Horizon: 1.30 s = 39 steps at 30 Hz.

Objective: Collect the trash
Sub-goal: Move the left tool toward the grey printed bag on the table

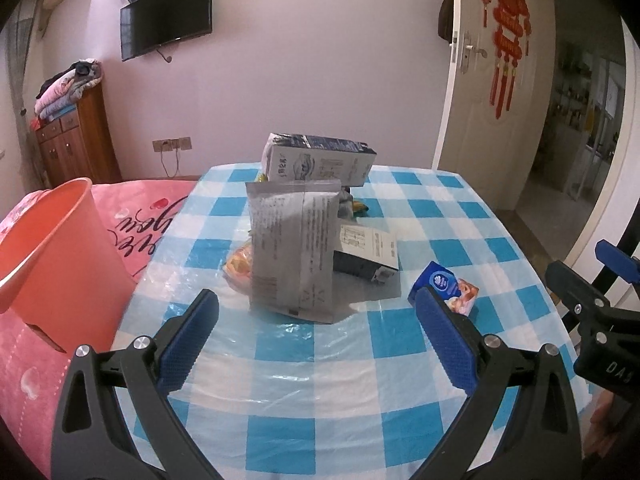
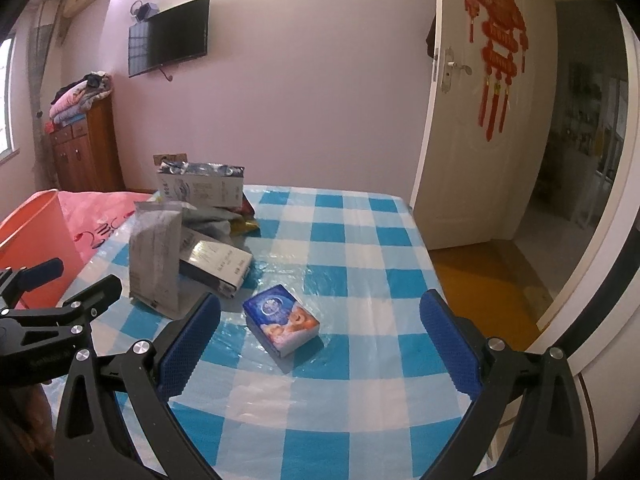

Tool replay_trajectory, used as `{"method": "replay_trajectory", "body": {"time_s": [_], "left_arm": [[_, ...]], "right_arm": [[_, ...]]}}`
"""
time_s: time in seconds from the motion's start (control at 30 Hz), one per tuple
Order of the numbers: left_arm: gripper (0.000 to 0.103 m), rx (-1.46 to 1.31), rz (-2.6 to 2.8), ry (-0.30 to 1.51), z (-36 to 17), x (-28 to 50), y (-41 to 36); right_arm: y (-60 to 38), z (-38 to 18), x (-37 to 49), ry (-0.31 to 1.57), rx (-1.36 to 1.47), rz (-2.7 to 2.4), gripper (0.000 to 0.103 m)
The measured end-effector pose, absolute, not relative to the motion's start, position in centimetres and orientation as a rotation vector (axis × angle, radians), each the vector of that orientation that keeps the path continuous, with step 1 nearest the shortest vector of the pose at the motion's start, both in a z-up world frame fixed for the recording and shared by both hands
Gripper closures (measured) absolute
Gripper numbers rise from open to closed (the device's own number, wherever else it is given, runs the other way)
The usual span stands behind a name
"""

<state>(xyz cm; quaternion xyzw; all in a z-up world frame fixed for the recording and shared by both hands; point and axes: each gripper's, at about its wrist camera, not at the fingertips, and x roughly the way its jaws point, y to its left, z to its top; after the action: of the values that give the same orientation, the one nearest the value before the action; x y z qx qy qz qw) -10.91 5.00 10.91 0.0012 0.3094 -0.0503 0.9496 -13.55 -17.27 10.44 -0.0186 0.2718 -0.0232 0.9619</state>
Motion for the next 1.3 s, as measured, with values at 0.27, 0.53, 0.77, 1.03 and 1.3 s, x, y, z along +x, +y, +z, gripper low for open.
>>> {"method": "replay_trajectory", "body": {"time_s": [0.27, 0.53, 0.77, 1.03, 1.3], "left_arm": [[0.004, -0.018, -0.091, 0.623, 11.6, -11.4, 6.2], [0.004, -0.024, -0.084, 0.622, 11.6, -11.4, 6.8], [0.004, -0.085, -0.120, 0.585, 10.5, -11.1, 7.6], [0.004, -0.099, -0.135, 0.533, 9.1, -10.5, 7.9], [0.004, -0.036, -0.086, 0.593, 7.4, -8.7, 7.8]], "right_arm": [[-16.5, 11.0, -13.9, 0.536, -0.064, -0.046, 0.004], [-16.9, 10.9, -13.6, 0.535, -0.033, -0.036, 0.004], [-16.8, 9.5, -12.7, 0.546, -0.059, -0.026, 0.004], [-17.2, 7.8, -11.2, 0.546, -0.055, -0.011, 0.004], [-17.7, 5.7, -9.5, 0.606, -0.035, 0.043, 0.004]]}}
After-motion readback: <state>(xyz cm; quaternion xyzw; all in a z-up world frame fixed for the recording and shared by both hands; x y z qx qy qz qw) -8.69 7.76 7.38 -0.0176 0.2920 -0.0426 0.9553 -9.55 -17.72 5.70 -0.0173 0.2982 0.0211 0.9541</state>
